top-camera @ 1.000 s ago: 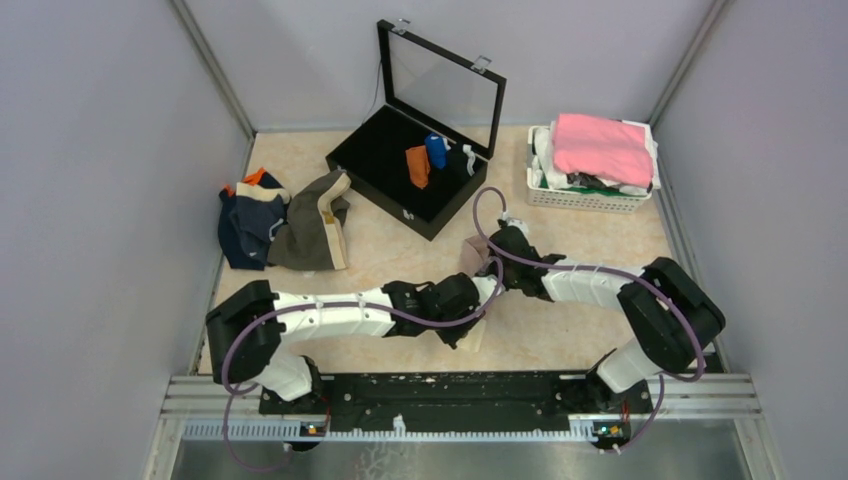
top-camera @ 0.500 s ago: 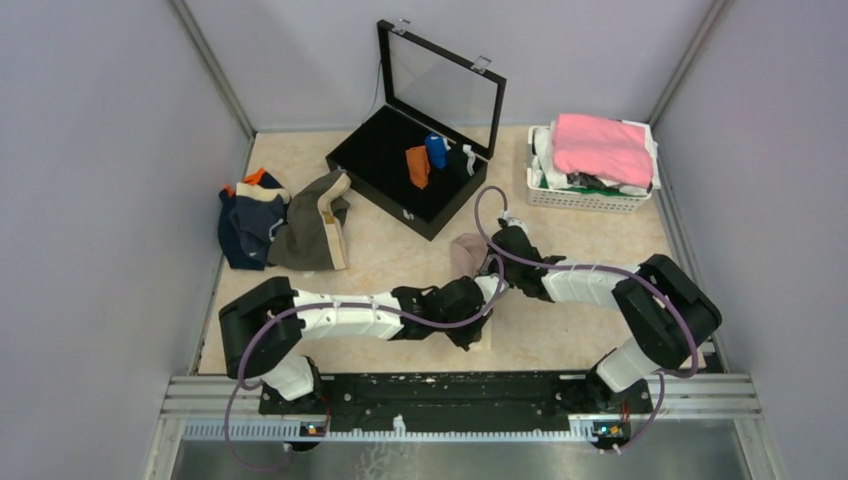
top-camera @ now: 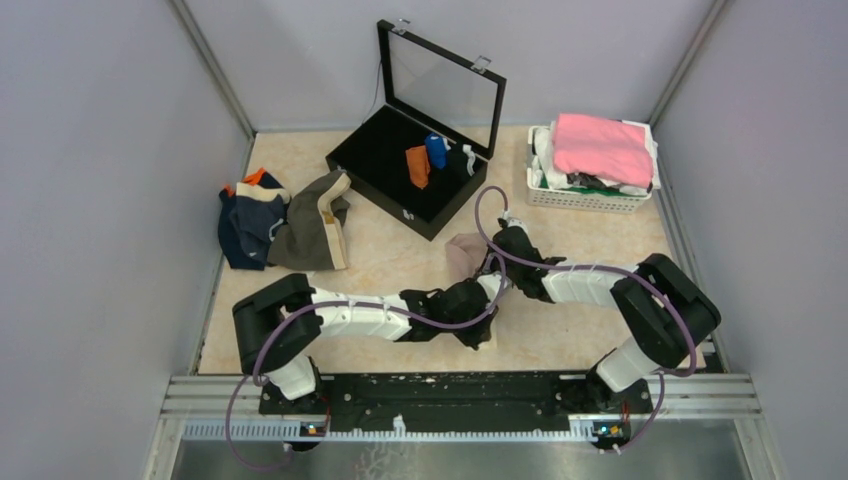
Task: Roll the underwear
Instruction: Fold the underwear at the center of the board.
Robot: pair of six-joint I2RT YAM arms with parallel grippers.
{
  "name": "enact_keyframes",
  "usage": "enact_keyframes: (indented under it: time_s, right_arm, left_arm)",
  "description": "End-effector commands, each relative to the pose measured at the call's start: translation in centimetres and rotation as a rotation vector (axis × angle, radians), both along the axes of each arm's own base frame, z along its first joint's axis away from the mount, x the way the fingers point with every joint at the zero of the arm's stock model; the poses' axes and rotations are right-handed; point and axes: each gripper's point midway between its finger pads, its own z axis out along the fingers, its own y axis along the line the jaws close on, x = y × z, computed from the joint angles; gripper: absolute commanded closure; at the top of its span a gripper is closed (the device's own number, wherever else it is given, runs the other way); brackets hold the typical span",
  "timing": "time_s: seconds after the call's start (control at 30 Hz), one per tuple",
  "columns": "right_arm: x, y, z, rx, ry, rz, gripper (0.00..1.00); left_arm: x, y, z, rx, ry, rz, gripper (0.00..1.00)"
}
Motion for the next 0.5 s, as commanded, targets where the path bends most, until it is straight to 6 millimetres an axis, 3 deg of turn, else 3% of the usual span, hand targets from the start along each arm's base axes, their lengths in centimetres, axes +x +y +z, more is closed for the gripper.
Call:
enact_keyframes:
  time_s: [0.0,0.47]
  right_arm:
    - [-1.3,-2.1,-2.9,-0.078,0.076,-0.023,1.0]
    - [-1.0,-2.2,-2.1,-0.062,0.06,-0.025,1.0]
  left_arm:
    - [-0.2,-1.6,0.4,-0.071,-0.002,-0.001,1.0]
    - [-1.1,-1.4,-3.7,-0.043,0.052,-0.017,1.0]
